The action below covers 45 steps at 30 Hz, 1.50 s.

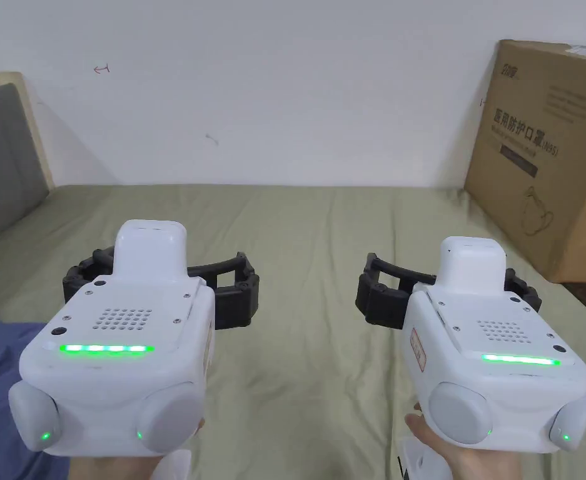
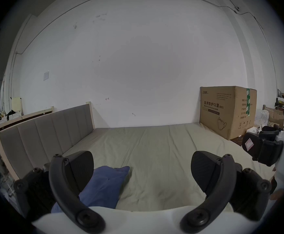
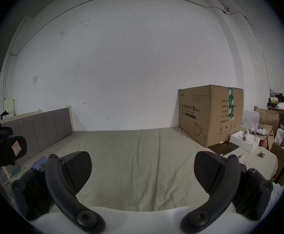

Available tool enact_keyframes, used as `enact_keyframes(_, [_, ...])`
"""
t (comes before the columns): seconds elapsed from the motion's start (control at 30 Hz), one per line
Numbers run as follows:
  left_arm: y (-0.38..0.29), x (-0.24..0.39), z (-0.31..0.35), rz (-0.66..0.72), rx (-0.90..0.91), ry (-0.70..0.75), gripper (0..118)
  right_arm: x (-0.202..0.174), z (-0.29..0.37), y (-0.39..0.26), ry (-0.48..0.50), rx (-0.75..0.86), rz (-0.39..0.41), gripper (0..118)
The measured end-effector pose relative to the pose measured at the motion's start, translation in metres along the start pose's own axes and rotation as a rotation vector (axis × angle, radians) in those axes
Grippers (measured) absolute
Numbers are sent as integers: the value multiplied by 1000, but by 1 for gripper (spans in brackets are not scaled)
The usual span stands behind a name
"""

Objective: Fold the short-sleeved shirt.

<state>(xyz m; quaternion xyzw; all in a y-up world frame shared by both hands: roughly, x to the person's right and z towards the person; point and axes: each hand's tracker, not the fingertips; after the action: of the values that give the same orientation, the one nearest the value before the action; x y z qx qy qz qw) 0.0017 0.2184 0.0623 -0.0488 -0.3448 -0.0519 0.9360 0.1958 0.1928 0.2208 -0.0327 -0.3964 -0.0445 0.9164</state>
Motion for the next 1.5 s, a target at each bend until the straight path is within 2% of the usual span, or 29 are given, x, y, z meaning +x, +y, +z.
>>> enact_keyframes(0.27, [-1, -3, 0, 16, -10, -1, 116, -3, 1, -2, 1, 2, 22, 118])
enact_keyframes(0.53, [-2, -4, 0, 18, -10, 0, 116, -1, 1, -1, 2, -4, -6, 118])
enact_keyframes(0.97, [-2, -5, -1, 20, -13, -4, 116, -4, 1, -2, 7, 1, 24, 118])
enact_keyframes(1.5, [1, -6, -5, 20, 0, 5, 116, -3, -3, -1, 0, -5, 21, 118])
